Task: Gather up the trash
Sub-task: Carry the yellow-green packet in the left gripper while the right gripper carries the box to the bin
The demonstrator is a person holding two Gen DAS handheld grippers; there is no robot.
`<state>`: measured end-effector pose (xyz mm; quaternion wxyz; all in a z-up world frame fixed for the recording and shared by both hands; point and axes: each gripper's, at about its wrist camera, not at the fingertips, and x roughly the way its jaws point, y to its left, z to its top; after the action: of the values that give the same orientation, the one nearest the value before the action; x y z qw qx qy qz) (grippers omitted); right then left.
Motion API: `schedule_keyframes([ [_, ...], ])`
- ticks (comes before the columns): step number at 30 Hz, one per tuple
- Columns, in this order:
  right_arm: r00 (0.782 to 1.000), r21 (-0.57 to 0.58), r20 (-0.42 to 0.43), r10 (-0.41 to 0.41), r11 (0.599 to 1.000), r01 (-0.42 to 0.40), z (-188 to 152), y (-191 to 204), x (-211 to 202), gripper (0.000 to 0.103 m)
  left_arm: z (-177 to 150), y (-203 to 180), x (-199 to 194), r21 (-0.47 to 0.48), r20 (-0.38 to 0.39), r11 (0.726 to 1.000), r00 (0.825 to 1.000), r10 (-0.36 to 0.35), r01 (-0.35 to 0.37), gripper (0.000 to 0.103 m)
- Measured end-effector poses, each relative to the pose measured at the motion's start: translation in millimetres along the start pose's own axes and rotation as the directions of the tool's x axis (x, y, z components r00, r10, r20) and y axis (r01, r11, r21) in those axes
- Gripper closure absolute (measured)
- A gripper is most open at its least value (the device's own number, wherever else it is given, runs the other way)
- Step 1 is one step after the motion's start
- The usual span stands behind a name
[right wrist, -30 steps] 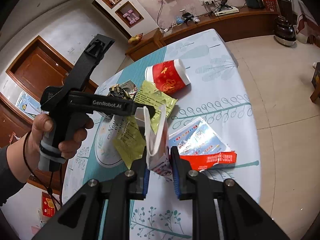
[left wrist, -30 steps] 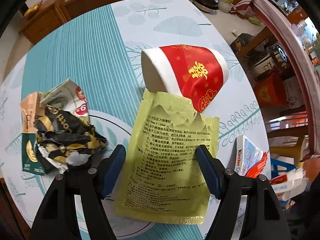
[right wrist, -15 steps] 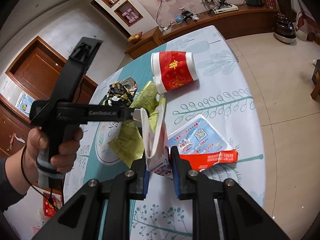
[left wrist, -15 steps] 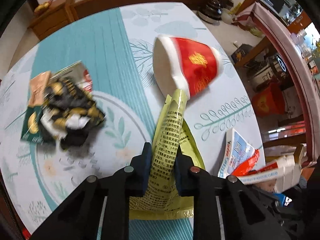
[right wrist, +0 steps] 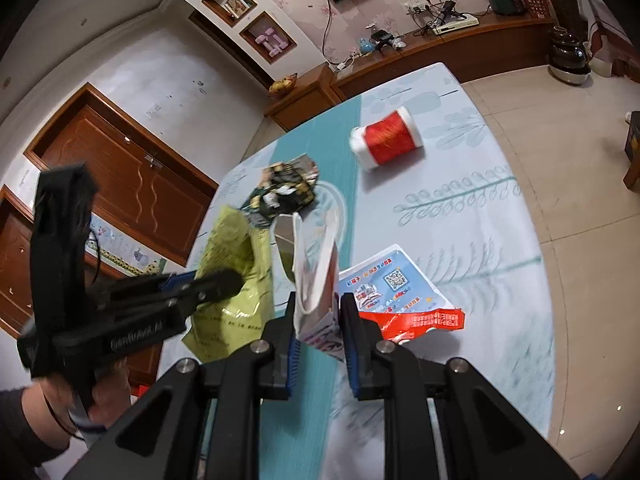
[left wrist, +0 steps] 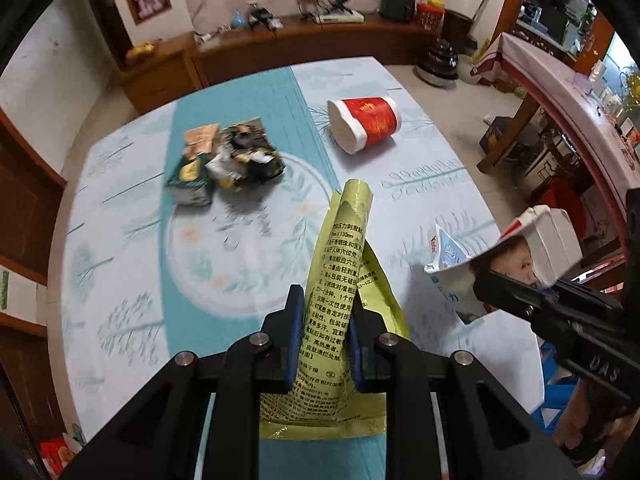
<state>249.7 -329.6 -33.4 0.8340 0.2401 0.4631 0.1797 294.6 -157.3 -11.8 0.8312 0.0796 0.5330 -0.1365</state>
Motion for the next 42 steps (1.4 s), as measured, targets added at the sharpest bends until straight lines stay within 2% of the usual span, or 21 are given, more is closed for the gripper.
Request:
schedule_keyframes([
  [6,0.999,0.014,0.025,-0.019,1.000,0.019,-48.6,46.2,-33.1,0.085,-61.3,9.7,-54.0,0.023,0.077,1.000,0.997,-0.010,0.008,0.086],
  [12,0.992,0.088,0.101,-0.071,0.994,0.062,-127.2,102.0,-71.5,0.085,-135.1,18.0,-101.2,0.106,0.104,0.989,0.988,-0.115,0.104,0.086],
  [16,0.983,0.135,0.144,-0.115,0.986,0.096,-190.6,143.1,-88.1,0.085,-187.7,27.9,-130.4,0.187,0.127,0.973,0.979,-0.157,0.132,0.086],
  [22,0.979,0.229,0.136,-0.155,0.966,0.121,-260.2,175.2,-93.0,0.085,-245.5,42.3,-152.7,0.248,0.104,0.957,0.977,-0.184,0.153,0.086],
  [26,0.979,0.256,0.103,-0.178,0.956,0.147,-284.7,186.8,-96.3,0.085,-274.4,47.8,-159.6,0.246,0.072,0.954,0.978,-0.195,0.172,0.086],
  [30,0.978,0.268,0.065,-0.200,0.947,0.176,-304.0,189.0,-95.7,0.085,-293.4,50.4,-156.3,0.223,0.048,0.958,0.979,-0.197,0.181,0.086],
  [34,0.980,0.309,0.013,-0.199,0.933,0.186,-325.6,174.9,-77.4,0.085,-311.7,50.1,-135.5,0.191,0.020,0.968,0.985,-0.171,0.164,0.085],
  [42,0.980,0.389,-0.058,-0.190,0.900,0.198,-368.2,111.3,-14.4,0.085,-353.4,47.3,-41.9,0.099,-0.055,0.990,0.994,-0.097,0.102,0.085],
])
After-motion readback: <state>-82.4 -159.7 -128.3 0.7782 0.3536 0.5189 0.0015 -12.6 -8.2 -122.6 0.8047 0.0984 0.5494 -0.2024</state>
